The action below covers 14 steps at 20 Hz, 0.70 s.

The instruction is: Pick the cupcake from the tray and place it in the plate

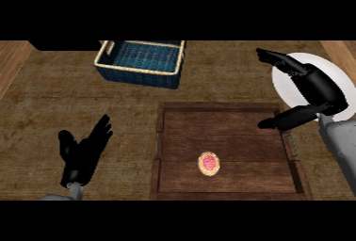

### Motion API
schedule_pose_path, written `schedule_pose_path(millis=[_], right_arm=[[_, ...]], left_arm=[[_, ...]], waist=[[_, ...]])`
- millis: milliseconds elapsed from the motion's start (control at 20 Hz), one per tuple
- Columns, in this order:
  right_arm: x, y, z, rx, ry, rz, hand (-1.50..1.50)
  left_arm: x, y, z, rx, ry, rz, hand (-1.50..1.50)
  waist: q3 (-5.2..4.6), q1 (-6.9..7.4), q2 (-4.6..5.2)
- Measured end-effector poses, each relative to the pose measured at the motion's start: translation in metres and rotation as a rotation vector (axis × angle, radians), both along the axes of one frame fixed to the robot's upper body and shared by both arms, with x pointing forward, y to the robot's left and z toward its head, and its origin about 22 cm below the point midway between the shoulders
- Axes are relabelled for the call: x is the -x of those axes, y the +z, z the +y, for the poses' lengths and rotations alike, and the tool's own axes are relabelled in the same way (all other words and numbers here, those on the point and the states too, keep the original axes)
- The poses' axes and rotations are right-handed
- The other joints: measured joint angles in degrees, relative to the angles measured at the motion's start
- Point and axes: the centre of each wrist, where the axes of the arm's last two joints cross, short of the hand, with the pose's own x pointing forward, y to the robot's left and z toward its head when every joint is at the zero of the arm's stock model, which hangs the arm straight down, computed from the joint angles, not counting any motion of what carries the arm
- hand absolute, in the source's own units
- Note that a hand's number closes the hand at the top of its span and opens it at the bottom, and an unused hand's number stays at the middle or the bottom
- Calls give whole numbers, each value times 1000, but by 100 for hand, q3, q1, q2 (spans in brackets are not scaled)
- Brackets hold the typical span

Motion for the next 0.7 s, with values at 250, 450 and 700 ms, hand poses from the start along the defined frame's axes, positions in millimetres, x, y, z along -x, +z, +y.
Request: schedule_pose_path(millis=[250, 450, 700], right_arm=[[5, 24, 8, 286, 111, 37, -150], [16, 37, 31, 439, 150, 48, -150], [42, 31, 65, 561, 160, 73, -150]], left_arm=[[1, -4, -2, 10, 6, 7, 0], [3, -11, -3, 2, 7, 4, 0], [1, -14, 1, 2, 9, 4, 0]], waist=[[-3, -17, -15], [-3, -37, -21], [-1, -40, -21]])
